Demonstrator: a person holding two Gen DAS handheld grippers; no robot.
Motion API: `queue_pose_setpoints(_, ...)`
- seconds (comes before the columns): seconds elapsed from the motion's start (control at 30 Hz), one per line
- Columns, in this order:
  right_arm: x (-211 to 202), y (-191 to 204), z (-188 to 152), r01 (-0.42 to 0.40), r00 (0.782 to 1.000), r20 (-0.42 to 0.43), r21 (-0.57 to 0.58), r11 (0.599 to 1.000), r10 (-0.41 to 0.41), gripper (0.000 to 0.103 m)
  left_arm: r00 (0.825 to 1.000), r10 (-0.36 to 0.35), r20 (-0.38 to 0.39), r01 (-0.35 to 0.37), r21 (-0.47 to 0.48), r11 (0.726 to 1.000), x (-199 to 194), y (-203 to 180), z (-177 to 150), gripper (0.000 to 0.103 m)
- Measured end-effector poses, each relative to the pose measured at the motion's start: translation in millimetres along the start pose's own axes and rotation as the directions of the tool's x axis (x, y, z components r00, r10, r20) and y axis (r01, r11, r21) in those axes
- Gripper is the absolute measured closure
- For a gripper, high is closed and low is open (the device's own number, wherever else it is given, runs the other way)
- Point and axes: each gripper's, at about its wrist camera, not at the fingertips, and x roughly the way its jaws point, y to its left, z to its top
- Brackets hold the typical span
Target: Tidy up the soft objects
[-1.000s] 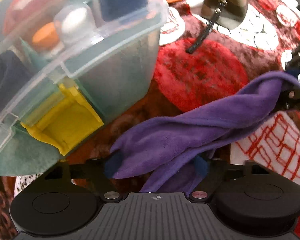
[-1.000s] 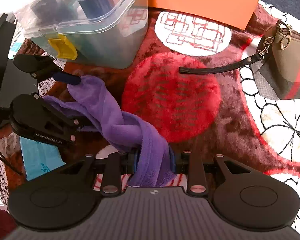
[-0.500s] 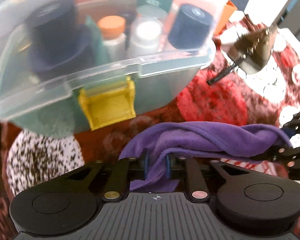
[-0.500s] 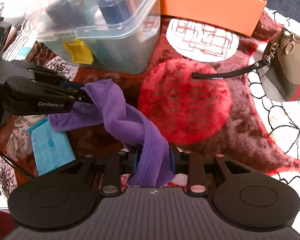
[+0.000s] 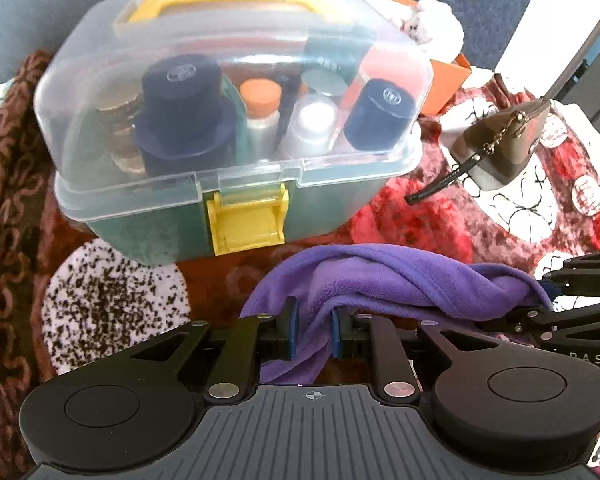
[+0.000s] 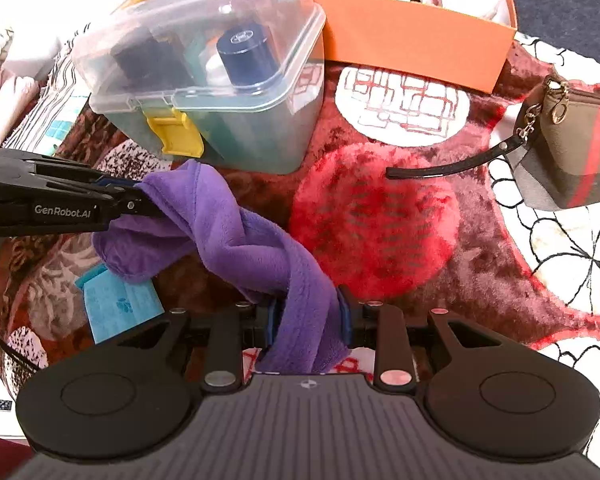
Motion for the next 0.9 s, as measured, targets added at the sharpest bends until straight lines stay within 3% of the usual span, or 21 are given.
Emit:
queue_pose_setpoints(0.53, -22.9, 15.8, -4.7, 0.0, 0.998, 0.068, -0.017, 1.0, 0.001, 0.069, 0.998, 0.048, 0.051, -0.048, -0.01, 0.999, -40.5, -10.9, 0.1, 0.023)
queue_pose_setpoints(0.9, -43.7, 18.9, 1.1, 0.012, 0.99, 0.139, 0.011, 1.0, -0.014, 0.069, 0.989, 0.042, 0.144, -0.044, 0.01, 0.999, -75.8, -23.6, 13.2, 0.029)
